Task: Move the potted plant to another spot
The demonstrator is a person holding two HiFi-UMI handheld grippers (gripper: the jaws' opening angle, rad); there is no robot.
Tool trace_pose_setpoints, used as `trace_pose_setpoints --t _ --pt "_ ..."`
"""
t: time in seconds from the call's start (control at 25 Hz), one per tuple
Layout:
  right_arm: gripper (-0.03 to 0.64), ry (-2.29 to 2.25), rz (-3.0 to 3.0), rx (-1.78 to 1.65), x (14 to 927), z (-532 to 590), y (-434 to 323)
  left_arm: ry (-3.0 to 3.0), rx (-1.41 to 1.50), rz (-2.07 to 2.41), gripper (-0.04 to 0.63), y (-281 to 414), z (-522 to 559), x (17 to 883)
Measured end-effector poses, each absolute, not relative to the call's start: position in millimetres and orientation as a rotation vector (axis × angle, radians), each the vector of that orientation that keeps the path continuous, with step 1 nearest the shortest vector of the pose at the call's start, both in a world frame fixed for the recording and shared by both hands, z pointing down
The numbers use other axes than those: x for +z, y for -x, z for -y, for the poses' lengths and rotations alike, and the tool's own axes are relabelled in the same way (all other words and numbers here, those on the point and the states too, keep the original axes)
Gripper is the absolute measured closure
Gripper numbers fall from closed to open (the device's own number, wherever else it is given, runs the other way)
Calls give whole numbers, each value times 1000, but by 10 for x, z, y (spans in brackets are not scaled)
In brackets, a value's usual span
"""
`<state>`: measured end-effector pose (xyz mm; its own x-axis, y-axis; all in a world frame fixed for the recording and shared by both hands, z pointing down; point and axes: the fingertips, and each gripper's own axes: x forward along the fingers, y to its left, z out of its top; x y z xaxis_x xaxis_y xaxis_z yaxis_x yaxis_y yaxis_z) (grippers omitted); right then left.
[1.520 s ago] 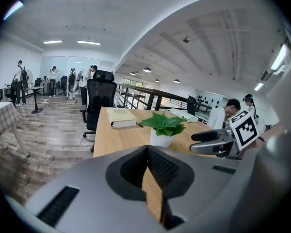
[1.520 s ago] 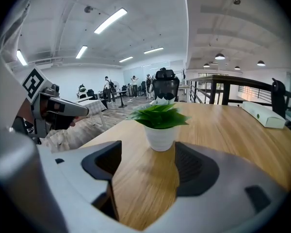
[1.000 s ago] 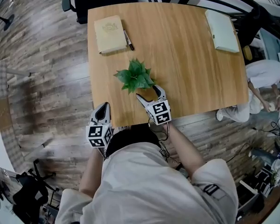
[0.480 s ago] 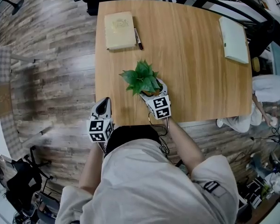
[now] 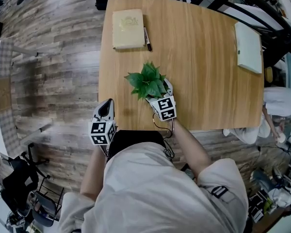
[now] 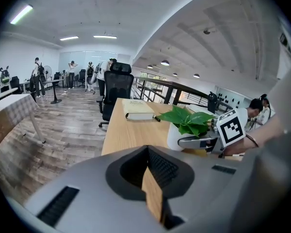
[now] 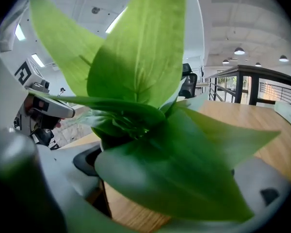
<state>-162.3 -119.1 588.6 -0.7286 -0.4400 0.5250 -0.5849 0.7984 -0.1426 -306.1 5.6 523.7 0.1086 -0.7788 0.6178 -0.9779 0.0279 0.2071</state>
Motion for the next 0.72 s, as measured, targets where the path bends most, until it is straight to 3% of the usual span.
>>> trace_pose_setpoints --t 0.72 --pt "97 -677 2583 336 5889 1306 1748 -1727 418 1725 583 2886 -78 5365"
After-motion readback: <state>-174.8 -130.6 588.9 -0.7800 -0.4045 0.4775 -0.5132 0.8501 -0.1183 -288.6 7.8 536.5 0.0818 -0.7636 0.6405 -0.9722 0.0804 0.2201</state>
